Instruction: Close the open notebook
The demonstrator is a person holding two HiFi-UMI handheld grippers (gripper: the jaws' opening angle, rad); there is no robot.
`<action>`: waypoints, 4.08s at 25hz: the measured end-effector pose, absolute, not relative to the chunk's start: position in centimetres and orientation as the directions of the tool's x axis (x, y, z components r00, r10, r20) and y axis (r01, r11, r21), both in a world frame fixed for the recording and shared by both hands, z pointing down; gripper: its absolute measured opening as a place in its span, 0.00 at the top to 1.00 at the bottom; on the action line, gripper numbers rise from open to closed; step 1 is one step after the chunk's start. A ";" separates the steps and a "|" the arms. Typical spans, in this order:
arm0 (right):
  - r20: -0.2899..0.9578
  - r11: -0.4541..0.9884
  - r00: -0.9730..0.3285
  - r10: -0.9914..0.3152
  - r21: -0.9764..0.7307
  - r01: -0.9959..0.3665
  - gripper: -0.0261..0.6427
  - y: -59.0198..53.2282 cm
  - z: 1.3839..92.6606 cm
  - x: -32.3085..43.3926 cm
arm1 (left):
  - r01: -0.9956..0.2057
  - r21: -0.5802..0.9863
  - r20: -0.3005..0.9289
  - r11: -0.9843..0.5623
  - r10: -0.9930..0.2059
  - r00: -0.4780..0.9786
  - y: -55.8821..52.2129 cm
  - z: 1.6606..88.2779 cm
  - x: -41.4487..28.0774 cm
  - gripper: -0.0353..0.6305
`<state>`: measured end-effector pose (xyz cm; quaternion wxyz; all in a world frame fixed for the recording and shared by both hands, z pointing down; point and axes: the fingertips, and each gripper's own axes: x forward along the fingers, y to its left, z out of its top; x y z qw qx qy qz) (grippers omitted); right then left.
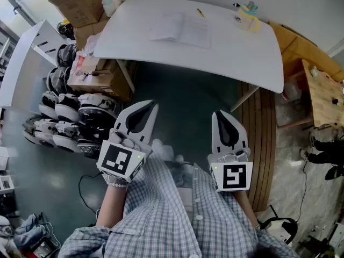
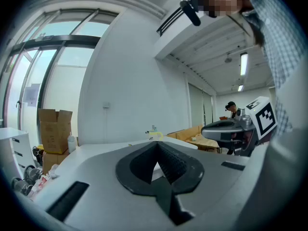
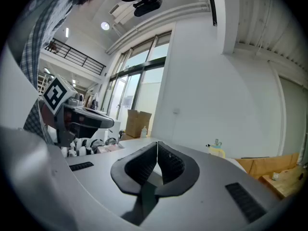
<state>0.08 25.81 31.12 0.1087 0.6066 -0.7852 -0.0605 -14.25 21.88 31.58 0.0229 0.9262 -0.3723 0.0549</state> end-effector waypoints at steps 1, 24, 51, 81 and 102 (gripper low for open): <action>0.106 0.257 -0.239 -0.965 0.224 -0.940 0.93 25.8 31.2 0.1 | -0.690 -0.004 0.121 -0.724 -0.685 0.718 21.9 31.6 -14.2 0.94; 0.123 0.244 -0.222 -0.967 0.204 -0.948 0.93 21.3 31.5 -1.5 | -0.659 0.001 0.158 -0.752 -0.651 0.743 17.7 32.8 -15.0 0.94; 0.090 0.182 -0.165 -0.982 0.247 -0.952 0.93 9.7 31.0 -7.6 | -0.634 -0.025 0.119 -0.773 -0.632 0.766 5.7 32.5 -22.3 0.94; 0.120 0.214 -0.187 -0.975 0.286 -0.934 0.93 4.3 30.9 -6.3 | -0.674 0.077 0.094 -0.735 -0.667 0.739 0.2 33.5 -20.9 0.94; 0.110 0.309 -0.290 -0.951 0.265 -0.913 0.93 -3.0 30.1 1.9 | -0.746 0.067 0.095 -0.662 -0.741 0.665 -5.5 31.8 -13.0 0.94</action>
